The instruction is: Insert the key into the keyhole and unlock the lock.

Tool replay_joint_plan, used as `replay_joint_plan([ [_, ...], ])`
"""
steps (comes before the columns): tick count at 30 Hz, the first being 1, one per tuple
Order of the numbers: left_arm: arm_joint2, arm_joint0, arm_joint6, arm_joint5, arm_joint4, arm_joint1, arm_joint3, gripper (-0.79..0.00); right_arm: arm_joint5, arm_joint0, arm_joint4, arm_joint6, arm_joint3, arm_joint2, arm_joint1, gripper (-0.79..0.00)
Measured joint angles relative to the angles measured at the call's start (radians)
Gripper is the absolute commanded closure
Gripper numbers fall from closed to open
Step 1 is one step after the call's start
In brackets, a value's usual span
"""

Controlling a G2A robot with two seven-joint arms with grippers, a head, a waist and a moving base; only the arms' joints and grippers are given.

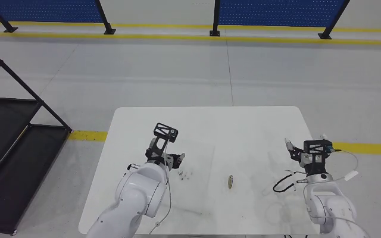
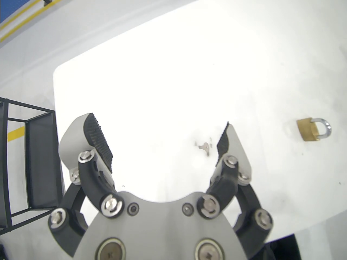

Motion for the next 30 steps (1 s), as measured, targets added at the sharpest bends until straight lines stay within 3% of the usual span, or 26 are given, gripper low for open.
replay_joint_plan([
  [9,0.162,-0.133,-0.139,0.016,0.128,-0.039,0.147,-0.785,0.0,0.0,0.0,0.0,0.0,0.0,0.0,-0.785],
  [15,0.245,-0.171,-0.199,0.038,0.194,-0.067,0.222,-0.785,0.0,0.0,0.0,0.0,0.0,0.0,0.0,-0.785],
  [22,0.263,-0.169,-0.218,0.05,0.204,-0.088,0.266,-0.785,0.0,0.0,0.0,0.0,0.0,0.0,0.0,-0.785],
  [30,0.224,-0.123,-0.202,0.053,0.186,-0.097,0.292,-0.785,0.0,0.0,0.0,0.0,0.0,0.0,0.0,-0.785],
])
